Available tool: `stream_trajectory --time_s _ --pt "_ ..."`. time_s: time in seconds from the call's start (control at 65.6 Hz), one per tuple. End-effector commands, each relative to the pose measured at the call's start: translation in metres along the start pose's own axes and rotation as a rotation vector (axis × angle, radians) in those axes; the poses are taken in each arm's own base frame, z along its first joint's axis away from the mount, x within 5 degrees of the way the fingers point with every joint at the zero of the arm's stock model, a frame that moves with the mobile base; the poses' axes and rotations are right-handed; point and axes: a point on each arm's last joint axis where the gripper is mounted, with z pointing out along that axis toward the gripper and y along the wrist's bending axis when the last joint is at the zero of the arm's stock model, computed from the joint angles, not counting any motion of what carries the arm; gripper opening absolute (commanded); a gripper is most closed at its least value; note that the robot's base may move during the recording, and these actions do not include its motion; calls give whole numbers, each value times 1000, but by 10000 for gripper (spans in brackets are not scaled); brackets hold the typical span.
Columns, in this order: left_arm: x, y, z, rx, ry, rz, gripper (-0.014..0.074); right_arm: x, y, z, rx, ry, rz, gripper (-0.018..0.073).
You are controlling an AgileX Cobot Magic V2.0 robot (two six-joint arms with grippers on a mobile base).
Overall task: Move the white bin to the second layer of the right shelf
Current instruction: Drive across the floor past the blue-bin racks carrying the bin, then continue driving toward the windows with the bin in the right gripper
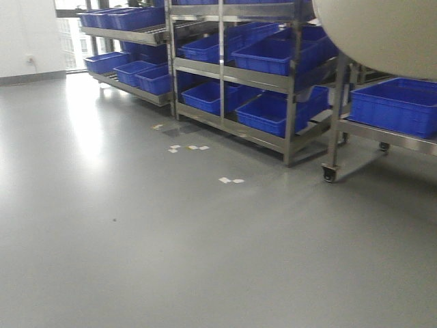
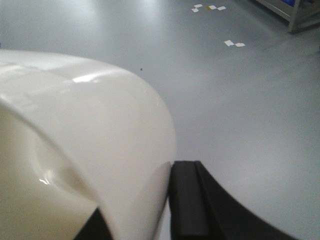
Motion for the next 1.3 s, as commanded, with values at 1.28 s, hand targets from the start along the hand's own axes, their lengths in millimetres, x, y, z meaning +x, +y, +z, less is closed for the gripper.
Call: stream_trajectory --time_s 1.28 --pt "4 0 1 3 -64 -3 85 -17 2 -6 -10 -126 -4 52"
